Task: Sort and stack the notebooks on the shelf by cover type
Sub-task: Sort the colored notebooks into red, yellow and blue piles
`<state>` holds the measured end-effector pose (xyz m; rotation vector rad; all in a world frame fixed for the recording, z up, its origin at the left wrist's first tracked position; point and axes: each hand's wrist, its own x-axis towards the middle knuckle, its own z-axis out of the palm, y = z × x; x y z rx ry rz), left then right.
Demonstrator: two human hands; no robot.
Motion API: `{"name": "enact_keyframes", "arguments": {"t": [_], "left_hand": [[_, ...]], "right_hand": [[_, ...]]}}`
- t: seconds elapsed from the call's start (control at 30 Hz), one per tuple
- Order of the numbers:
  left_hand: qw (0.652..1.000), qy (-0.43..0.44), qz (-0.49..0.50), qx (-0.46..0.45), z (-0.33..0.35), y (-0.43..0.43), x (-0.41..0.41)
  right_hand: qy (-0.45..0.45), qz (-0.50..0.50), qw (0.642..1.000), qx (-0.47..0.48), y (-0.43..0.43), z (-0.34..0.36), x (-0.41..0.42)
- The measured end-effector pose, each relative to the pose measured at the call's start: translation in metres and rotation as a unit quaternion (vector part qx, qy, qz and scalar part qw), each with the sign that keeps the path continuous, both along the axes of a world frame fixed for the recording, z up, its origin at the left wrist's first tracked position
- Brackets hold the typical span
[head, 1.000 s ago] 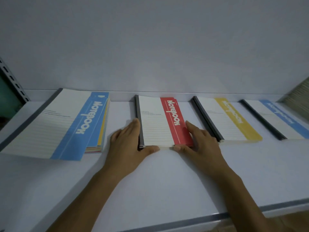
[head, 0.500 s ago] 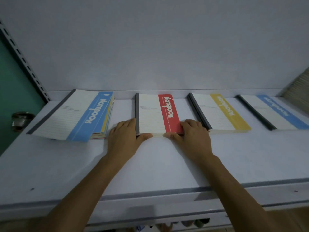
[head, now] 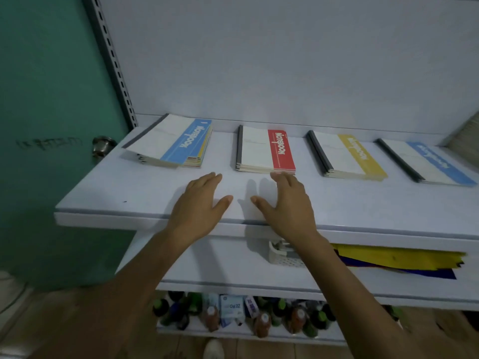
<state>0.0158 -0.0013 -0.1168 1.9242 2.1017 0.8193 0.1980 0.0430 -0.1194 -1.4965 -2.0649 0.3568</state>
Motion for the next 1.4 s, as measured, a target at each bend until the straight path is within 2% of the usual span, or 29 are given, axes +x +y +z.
{"name": "enact_keyframes", "arguments": {"t": [0.3,0.4,0.5,0.57,0.67,0.8,0.97,1.07,1.2,1.33,1.4], "left_hand": [[0.995,0.057,0.011,0.085,0.017,-0.003,-0.077],[0.993,0.078,-0.003,0.087,0.019,0.010,-0.113],[0.991,0.102,-0.027,0.078,0.015,0.019,-0.151],[0.987,0.132,-0.043,0.084,0.011,0.025,-0.175],[0.972,0.168,-0.082,0.138,0.012,0.037,-0.200],[0.939,0.216,-0.151,0.220,0.019,0.062,-0.219],[0.893,0.229,-0.244,0.300,0.013,0.072,-0.222],[0.875,0.209,-0.276,0.338,0.014,0.064,-0.221],[0.873,0.152,-0.286,0.365,0.023,0.050,-0.216],[0.846,0.100,-0.353,0.386,0.031,0.040,-0.203],[0.841,0.036,-0.391,0.372,0.031,0.038,-0.199]], "right_hand": [[0.067,0.086,0.994,-0.022,-0.012,0.014,-0.057],[0.101,0.073,0.992,-0.023,-0.005,0.015,-0.091],[0.188,0.033,0.981,-0.039,0.003,0.016,-0.135],[0.295,-0.009,0.952,-0.082,0.009,0.016,-0.167],[0.430,-0.060,0.886,-0.159,0.014,0.015,-0.199],[0.498,-0.130,0.840,-0.172,0.020,0.013,-0.213],[0.532,-0.197,0.806,-0.168,0.022,0.013,-0.208],[0.561,-0.212,0.780,-0.180,0.021,0.015,-0.209],[0.568,-0.218,0.767,-0.204,0.016,0.020,-0.206],[0.603,-0.147,0.735,-0.274,0.001,0.027,-0.193],[0.600,-0.121,0.737,-0.286,-0.004,0.029,-0.182]]}}
